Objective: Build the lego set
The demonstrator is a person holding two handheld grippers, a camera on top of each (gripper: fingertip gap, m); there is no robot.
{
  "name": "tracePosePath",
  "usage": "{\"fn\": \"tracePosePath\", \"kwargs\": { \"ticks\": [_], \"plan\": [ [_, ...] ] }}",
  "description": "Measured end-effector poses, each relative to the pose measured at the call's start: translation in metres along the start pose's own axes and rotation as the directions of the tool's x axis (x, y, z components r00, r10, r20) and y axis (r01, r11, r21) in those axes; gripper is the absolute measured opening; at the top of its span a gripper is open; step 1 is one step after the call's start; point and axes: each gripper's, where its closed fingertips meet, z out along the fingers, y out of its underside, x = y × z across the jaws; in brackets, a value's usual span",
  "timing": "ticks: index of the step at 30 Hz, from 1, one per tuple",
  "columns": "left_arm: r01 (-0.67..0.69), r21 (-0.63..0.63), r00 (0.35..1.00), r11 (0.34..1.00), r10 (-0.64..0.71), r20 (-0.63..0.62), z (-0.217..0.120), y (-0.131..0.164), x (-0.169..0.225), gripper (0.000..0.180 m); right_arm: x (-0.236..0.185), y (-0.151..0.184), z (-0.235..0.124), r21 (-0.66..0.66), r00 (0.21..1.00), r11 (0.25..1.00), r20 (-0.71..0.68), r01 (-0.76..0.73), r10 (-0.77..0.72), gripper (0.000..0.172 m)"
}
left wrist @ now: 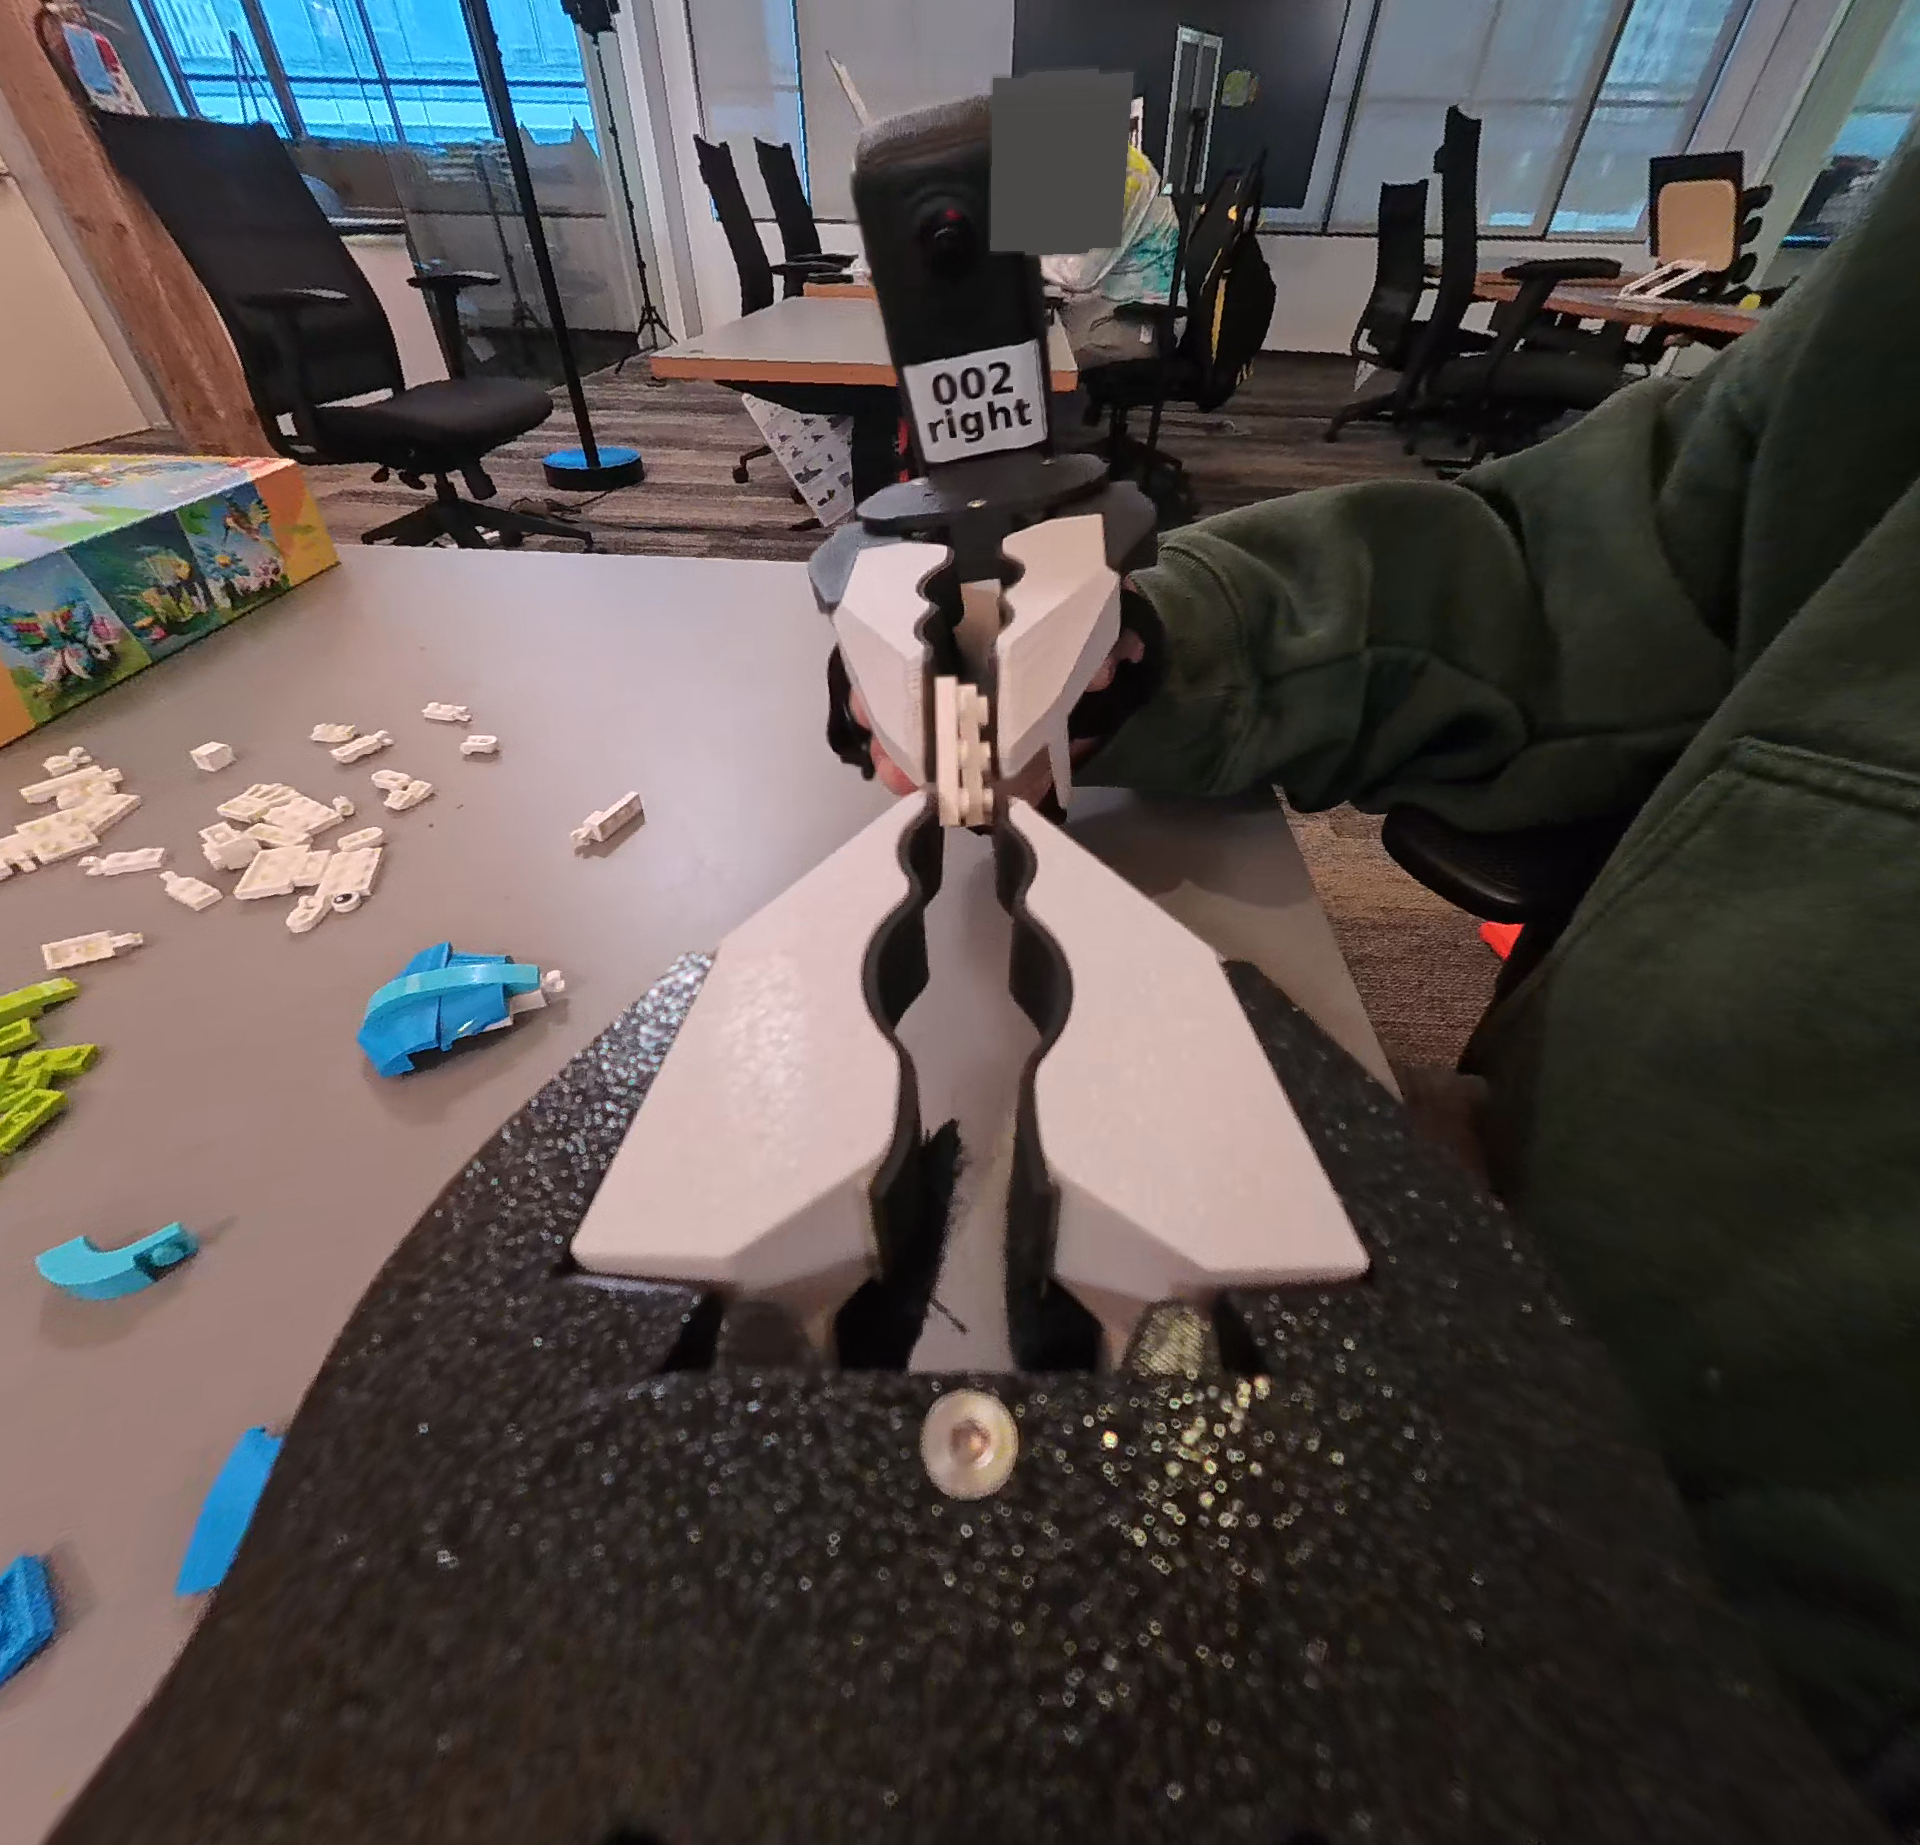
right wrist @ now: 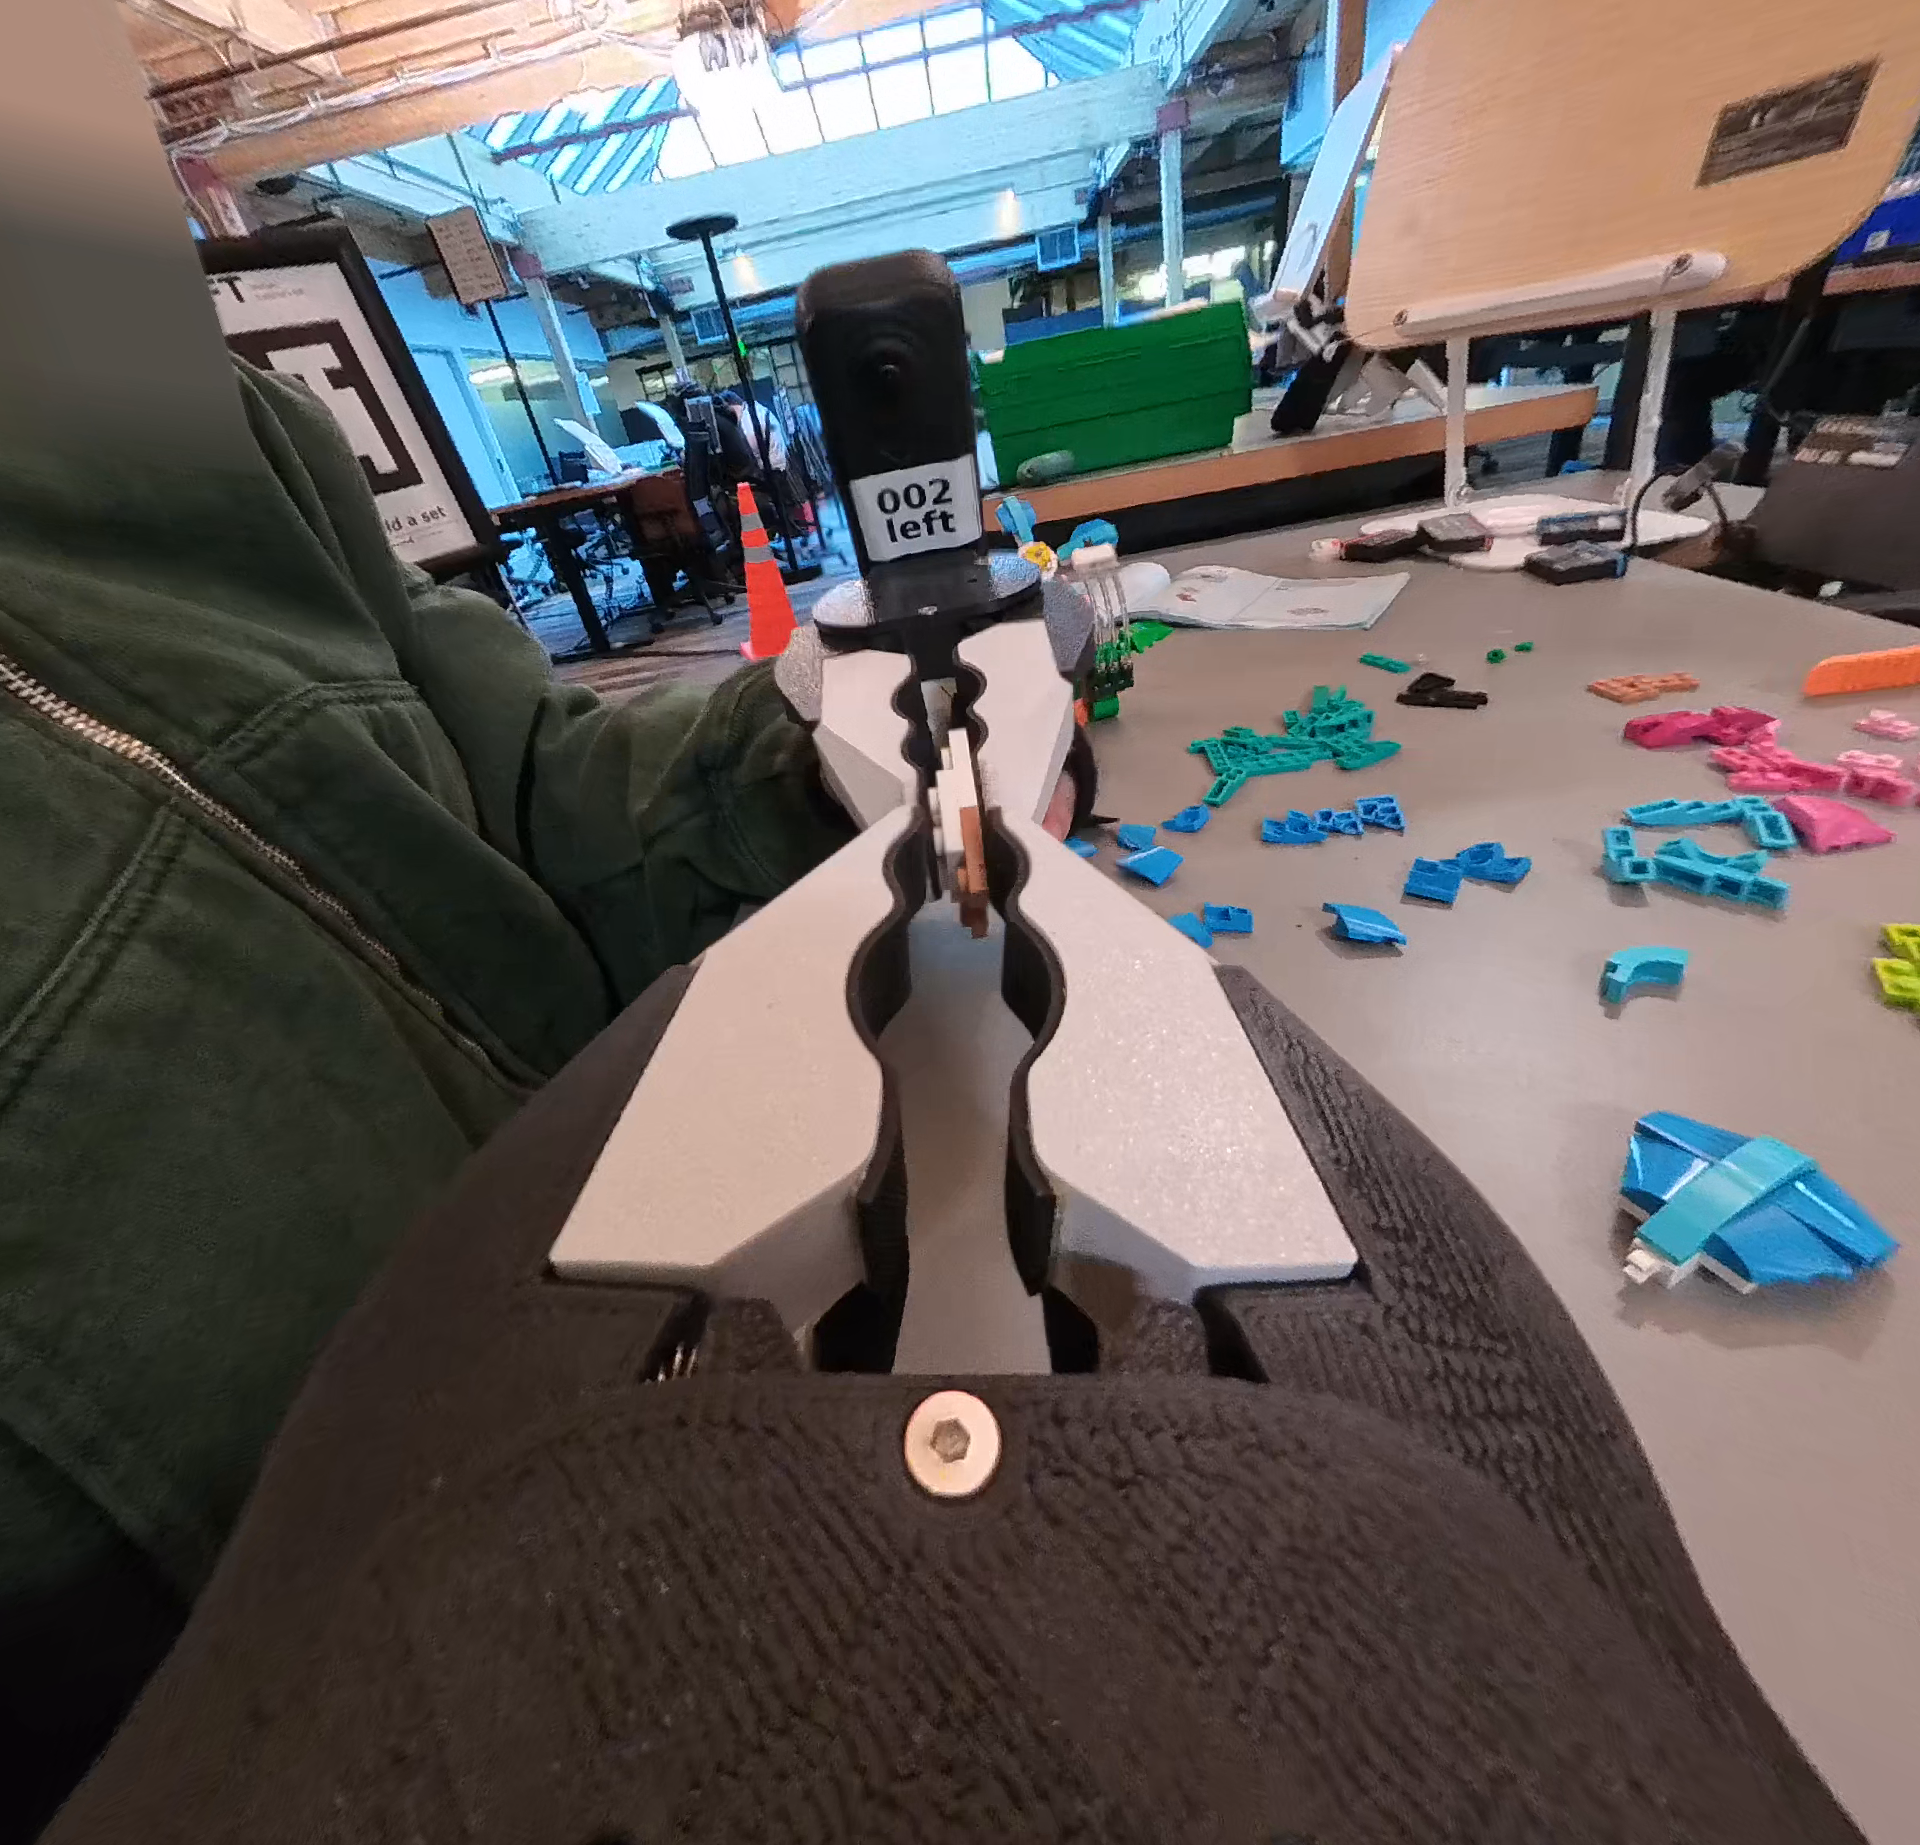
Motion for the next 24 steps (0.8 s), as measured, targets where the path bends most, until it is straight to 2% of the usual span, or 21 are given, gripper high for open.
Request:
{"fn": "tracePosePath", "kwargs": {
  "ticks": [3,12,18,20,22,24],
  "plan": [
    [-0.020,-0.014,1.000,1.000,0.020,0.001,-0.002,0.001,-0.001,0.007,-0.001,-0.007,-0.004,0.037,1.000,0.999,-0.003,0.025,-0.025,0.010],
    [0.003,-0.008,0.999,1.000,-0.003,-0.048,-0.003,0.000,0.004,0.007,-0.004,-0.006,-0.001,0.021,0.998,0.998,0.008,0.063,-0.063,0.008],
    [-0.087,0.016,0.996,0.996,0.087,0.001,-0.005,-0.004,0.004,0.006,-0.007,-0.010,0.001,0.020,0.997,0.997,0.010,0.074,-0.075,0.008],
    [-0.018,0.039,0.999,0.999,0.017,0.037,-0.007,-0.007,-0.005,0.006,0.004,-0.015,0.002,0.028,0.990,0.993,-0.078,0.116,-0.113,0.012],
    [0.095,0.109,0.993,0.989,-0.103,0.065,-0.012,-0.016,-0.015,0.006,0.012,-0.018,-0.001,-0.014,0.948,0.965,-0.182,0.261,-0.260,0.041],
    [0.259,0.166,0.964,0.952,-0.265,0.017,-0.017,-0.024,-0.020,0.006,0.016,-0.016,-0.002,-0.136,0.876,0.908,-0.241,0.395,-0.417,0.052]
  ]
}}
